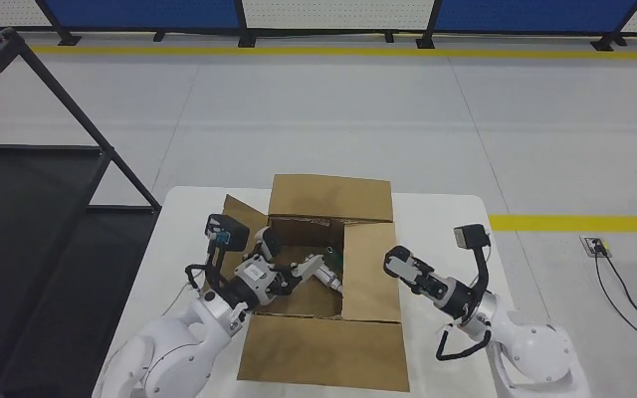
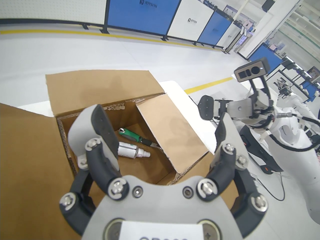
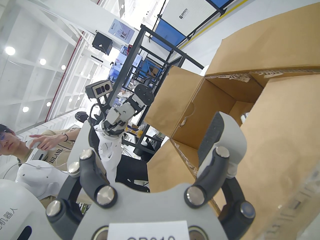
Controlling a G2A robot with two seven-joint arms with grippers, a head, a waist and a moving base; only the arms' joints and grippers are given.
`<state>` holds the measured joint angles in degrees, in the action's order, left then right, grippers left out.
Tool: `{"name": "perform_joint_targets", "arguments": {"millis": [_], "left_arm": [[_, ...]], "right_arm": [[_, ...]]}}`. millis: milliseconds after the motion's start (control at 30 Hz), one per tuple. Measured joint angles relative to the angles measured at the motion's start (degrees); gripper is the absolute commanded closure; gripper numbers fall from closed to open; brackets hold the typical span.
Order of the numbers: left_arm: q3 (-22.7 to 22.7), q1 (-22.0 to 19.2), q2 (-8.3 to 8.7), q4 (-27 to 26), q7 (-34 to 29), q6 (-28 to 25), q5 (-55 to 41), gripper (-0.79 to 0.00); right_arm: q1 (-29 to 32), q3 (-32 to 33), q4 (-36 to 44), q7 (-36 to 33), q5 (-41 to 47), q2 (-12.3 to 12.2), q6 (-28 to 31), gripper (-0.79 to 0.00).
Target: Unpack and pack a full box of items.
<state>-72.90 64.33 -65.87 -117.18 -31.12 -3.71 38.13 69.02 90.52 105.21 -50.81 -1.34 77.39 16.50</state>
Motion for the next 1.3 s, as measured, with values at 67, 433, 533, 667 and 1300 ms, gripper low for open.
{"name": "perform_joint_targets", "arguments": {"millis": [67,433,533,667,1300], "left_arm": [[1.08,-1.80,-0.13,1.49,-1.92,0.59,-0.36,-0.785],[1.03,-1.60,-0.12,1.41,-1.65,0.54,-0.24,-0.785],[1.03,-1.59,-0.12,1.42,-1.65,0.53,-0.24,-0.785],[1.41,-2.74,-0.38,4.13,-2.61,-1.46,-5.58,-0.785],[16.70,-25.38,-4.47,32.19,-17.72,0.02,-29.95,-0.785]], "right_arm": [[1.43,1.41,0.73,-0.69,0.46,-0.36,-0.09,-0.785],[1.73,1.67,0.82,-1.14,0.44,-0.47,-0.34,-0.785],[1.73,1.67,0.82,-1.14,0.44,-0.47,-0.34,-0.785],[2.62,1.41,1.44,0.30,-0.20,-0.57,-0.29,-0.785],[14.26,10.28,7.81,2.40,4.60,-2.81,8.95,-0.785]]}}
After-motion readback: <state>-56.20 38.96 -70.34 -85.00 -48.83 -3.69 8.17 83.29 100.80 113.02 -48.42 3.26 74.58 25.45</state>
